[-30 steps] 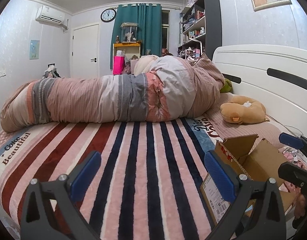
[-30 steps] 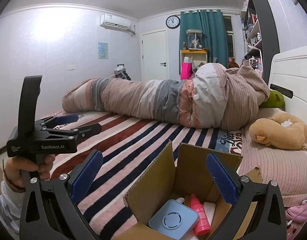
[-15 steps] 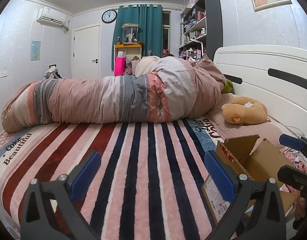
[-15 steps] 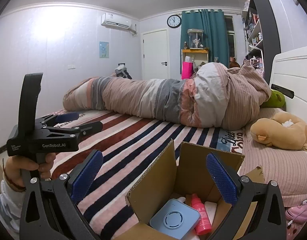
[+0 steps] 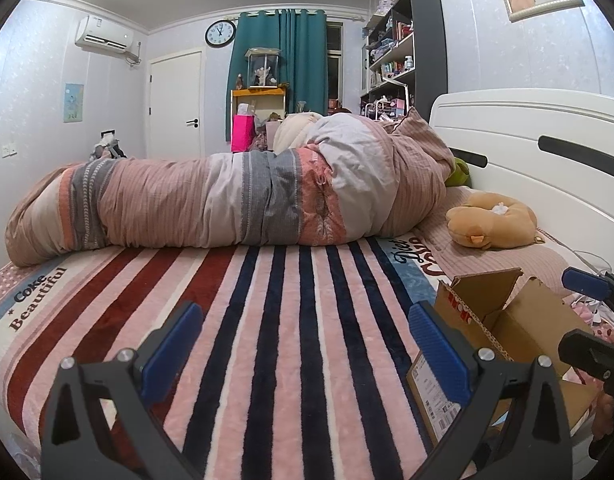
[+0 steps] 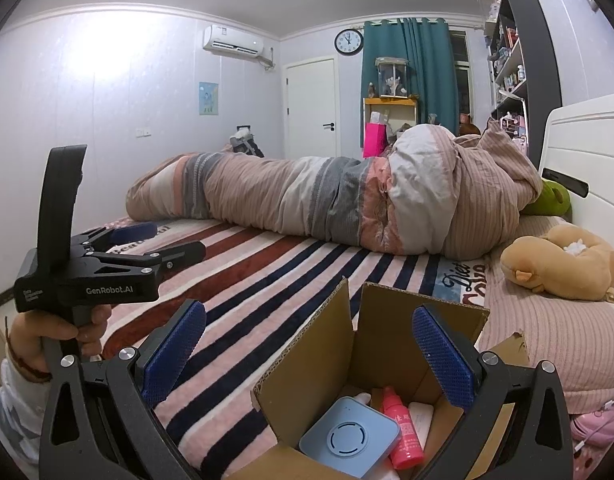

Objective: Organize rigid objects

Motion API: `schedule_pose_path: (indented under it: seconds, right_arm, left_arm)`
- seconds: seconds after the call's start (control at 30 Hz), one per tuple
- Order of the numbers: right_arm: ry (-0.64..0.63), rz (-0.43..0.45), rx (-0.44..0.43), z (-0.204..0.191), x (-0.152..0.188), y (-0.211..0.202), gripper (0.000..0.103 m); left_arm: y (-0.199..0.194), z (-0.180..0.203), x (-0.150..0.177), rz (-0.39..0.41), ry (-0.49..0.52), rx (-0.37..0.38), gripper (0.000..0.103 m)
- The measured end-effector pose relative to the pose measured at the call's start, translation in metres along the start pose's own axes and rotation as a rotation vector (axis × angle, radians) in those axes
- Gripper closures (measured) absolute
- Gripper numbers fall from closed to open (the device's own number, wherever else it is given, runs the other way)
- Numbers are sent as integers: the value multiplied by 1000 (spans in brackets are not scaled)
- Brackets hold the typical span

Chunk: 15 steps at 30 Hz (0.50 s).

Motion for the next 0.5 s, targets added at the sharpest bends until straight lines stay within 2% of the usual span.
schedule_pose_path:
  seconds: [0.5]
  right_arm:
    - [-1,-1,-2,0,0,0,0]
  left_arm:
    - [1,-4,0,-3,-4,7,1]
Point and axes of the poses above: each gripper's, at about its wrist camera, not at the fingertips, and y roughly the way its jaws point, z to its right, x to its underside, the point moved 2 cm from there along y, roughly the way its jaws point, and after that the axes turned 2 degrees about y, right-handed, at the moved point
